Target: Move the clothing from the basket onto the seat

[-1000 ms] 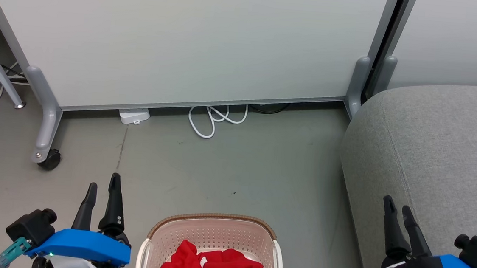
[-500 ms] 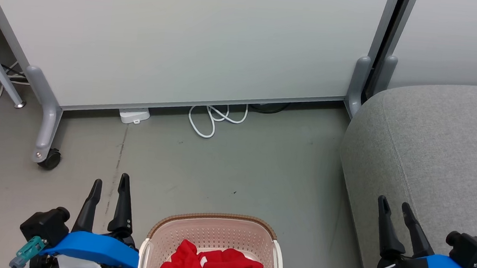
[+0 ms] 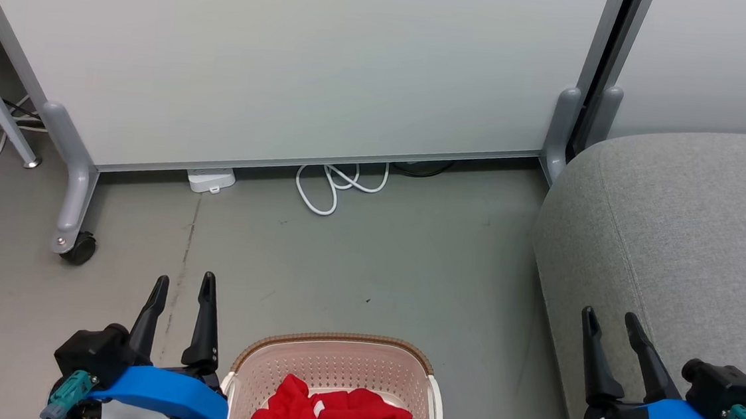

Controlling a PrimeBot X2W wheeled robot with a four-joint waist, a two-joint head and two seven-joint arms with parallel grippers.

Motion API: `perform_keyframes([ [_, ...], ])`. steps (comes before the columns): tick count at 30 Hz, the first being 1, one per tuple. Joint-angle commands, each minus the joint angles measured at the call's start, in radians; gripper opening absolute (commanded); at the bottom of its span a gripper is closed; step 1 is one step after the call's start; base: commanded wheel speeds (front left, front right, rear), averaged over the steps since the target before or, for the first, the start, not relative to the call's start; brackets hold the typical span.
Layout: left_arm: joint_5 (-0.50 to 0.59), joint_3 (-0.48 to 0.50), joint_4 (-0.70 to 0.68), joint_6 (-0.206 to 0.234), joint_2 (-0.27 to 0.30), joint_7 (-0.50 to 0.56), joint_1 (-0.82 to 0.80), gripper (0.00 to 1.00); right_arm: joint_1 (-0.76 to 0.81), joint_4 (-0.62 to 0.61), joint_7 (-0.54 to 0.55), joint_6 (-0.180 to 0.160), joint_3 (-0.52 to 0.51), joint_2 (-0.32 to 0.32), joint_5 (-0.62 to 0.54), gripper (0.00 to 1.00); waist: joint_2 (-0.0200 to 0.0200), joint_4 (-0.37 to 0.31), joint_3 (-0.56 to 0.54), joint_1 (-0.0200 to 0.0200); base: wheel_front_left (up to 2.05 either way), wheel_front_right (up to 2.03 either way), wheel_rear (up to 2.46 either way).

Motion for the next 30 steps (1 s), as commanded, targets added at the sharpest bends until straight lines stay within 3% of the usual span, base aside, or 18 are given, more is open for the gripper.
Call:
perform_keyframes([
  [1,0.031,-0.001,-0.005,-0.004,0.005,-0.011,-0.018,1.00,-0.013,-0.008,-0.013,0.002,0.003,-0.007,-0.034,1.00,0.0000,0.000,-0.001,0.0000,0.00,0.00,0.00],
  [30,0.202,0.002,0.046,-0.022,-0.011,-0.069,-0.010,1.00,-0.006,0.016,-0.073,0.003,0.005,-0.008,-0.222,1.00,0.0000,0.004,-0.010,0.0000,0.00,0.00,0.00],
])
